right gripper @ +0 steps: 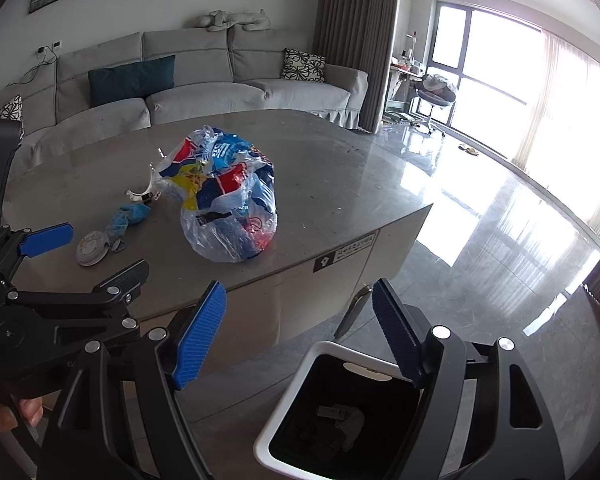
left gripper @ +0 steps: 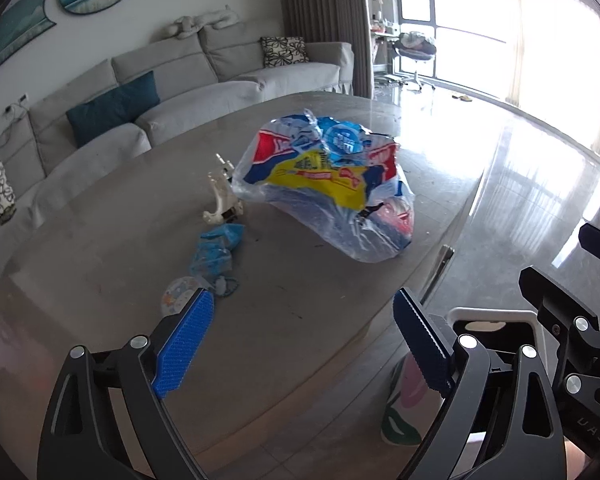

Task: Collect trash
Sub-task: 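Move both grippers back over the table toward the round cartoon lid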

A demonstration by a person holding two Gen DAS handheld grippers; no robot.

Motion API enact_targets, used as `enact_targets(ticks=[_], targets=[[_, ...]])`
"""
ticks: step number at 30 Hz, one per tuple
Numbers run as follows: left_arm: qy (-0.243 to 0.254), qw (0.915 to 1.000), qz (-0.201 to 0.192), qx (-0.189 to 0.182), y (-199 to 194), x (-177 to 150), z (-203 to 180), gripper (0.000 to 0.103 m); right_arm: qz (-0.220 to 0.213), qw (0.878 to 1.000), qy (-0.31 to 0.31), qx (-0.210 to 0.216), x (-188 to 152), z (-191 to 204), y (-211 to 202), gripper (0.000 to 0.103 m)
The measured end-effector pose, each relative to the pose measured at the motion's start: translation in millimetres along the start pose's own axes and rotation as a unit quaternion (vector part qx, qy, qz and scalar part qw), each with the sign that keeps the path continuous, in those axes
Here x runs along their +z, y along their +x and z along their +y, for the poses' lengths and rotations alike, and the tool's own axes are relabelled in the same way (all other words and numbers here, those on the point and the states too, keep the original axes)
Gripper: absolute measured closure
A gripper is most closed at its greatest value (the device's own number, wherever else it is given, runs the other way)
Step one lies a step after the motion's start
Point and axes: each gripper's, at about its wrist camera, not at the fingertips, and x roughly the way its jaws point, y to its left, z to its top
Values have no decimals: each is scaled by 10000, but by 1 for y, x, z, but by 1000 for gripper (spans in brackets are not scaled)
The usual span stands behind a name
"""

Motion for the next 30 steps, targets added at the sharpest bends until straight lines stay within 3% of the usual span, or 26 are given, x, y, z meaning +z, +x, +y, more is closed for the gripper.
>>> enact_targets(ticks=[5, 16, 21, 30], targets=[[-361, 9991, 22, 219, 9, -1, 38, 6, -31, 9999, -140, 29, 10, 24, 12, 13], [-946, 9933, 354, 554, 49, -9, 100, 5, -20, 9991, -398, 140, 25, 63, 32, 5], [-1028, 9913, 504, 643, 73, -11, 105, 5, 38, 9990, -427, 116, 27, 68, 40, 5], [-1197, 9883, 866, 390, 109, -13, 100, 5, 7, 9987, -495, 94, 27, 68, 39, 5]])
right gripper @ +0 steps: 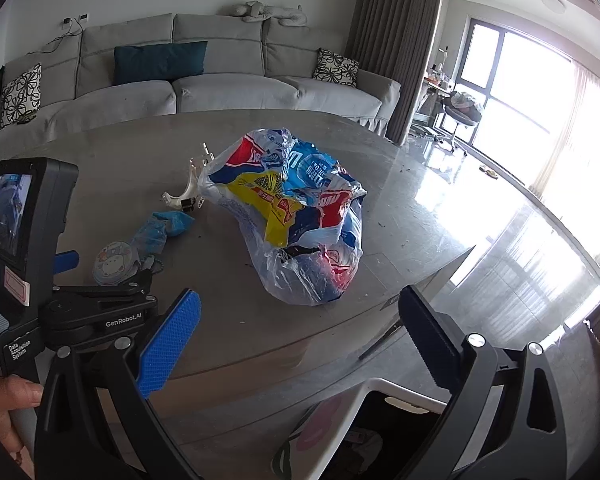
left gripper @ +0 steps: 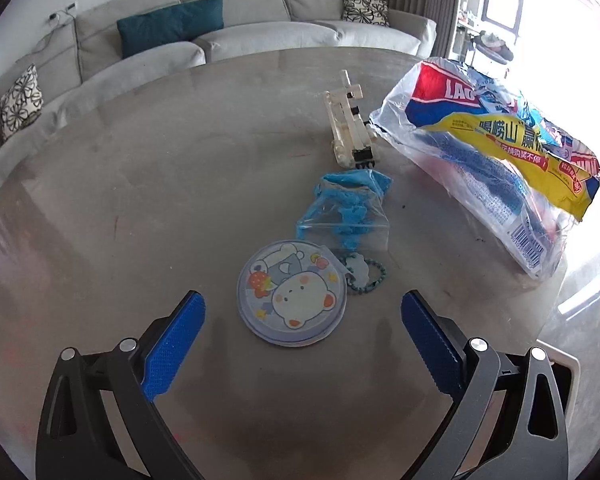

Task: Collect trash
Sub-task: 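Move both grippers back over the table toward the round cartoon lid, then close the left gripper on the round cartoon-printed lid and lift it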

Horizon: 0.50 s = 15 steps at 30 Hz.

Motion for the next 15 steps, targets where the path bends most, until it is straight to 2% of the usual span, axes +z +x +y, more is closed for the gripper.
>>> enact_targets(ticks=[4, 15], targets=[[-35, 9999, 135, -30, 11, -1, -3, 5, -34, 10000, 11, 15, 1, -1, 0, 5], [-41, 9998, 109, 145, 26, 4, -1, 3, 39, 9999, -76, 114, 0, 11, 13, 5]])
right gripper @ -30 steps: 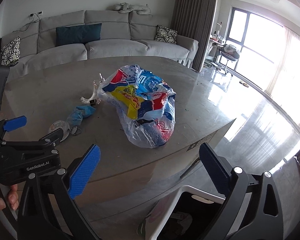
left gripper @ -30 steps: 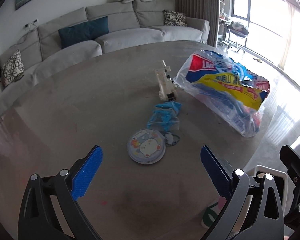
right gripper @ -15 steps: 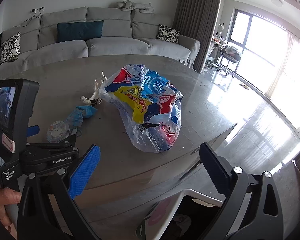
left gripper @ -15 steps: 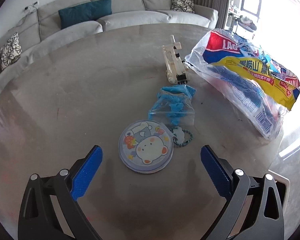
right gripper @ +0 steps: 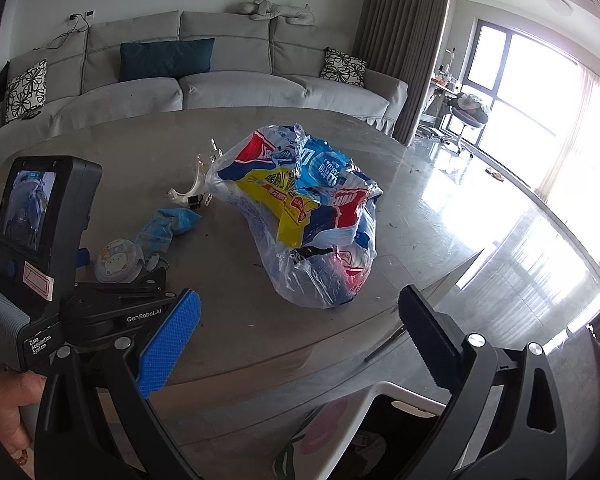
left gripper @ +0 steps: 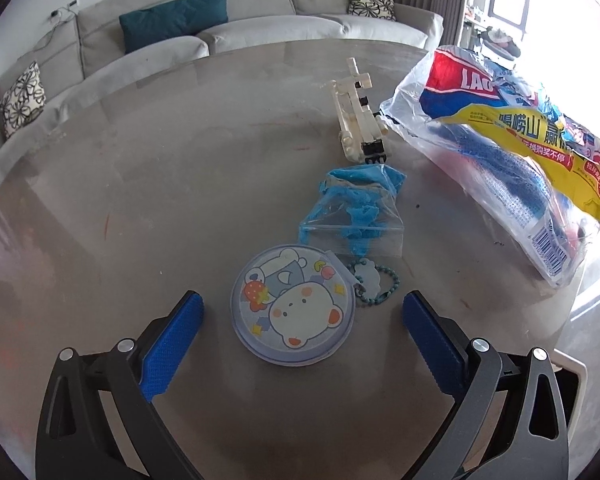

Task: Collect trash
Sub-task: 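Close the left gripper on the round cartoon-printed lid and lift it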

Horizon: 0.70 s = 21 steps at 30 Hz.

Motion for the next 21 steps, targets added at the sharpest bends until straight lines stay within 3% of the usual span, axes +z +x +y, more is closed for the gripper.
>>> enact_targets(ticks=[9, 11, 13, 14, 21], targets=[[-77, 9999, -32, 61, 4, 8, 2, 5, 38, 10000, -5, 60, -1, 5, 7, 5], [-73, 9999, -91, 73, 3, 7, 2, 12, 38, 10000, -9, 52, -1, 5, 8, 5], [4, 9999, -132, 26, -1, 8, 0, 35, 52, 10000, -9, 54, -2, 5, 8, 5], [40, 9999, -147, 25, -3, 9, -1, 40, 57, 10000, -6, 60, -2, 5, 9, 5], [110, 9996, -204, 184, -8, 8, -1, 42, 64, 9999, -9, 90, -5, 7, 8, 5]])
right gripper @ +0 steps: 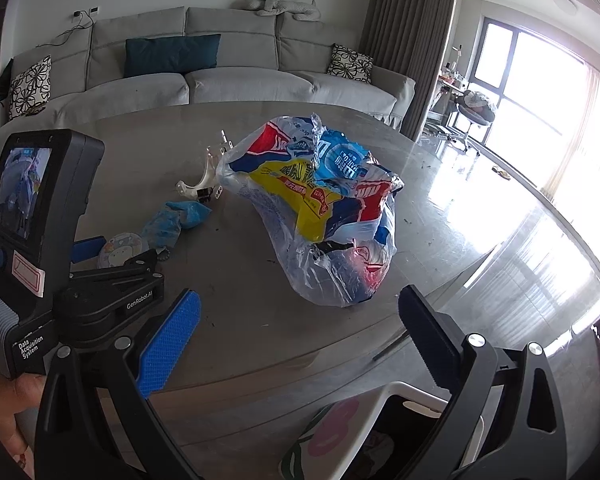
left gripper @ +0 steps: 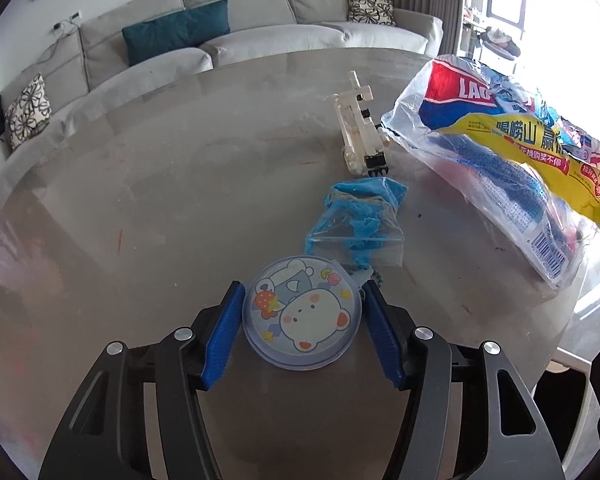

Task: Collect trash
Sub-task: 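Close the left gripper on the round cartoon-printed lid and lift it, then grasp the blue plastic bag with the right gripper while the left holds the lid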

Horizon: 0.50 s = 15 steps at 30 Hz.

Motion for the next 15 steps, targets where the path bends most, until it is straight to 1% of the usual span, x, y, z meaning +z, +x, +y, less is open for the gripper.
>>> enact_targets(ticks=[5, 9, 15], targets=[[-31, 9999, -130, -41, -13, 0, 5, 43, -32, 10000, -7, 44, 2, 2, -2, 5], [28, 9995, -313, 9, -30, 1, 8, 43, -80, 9999, 5, 100, 5, 6, -4, 5], [36, 9987, -503, 65, -51, 3, 24, 43, -184, 9995, 6, 243, 14, 18, -6, 5]])
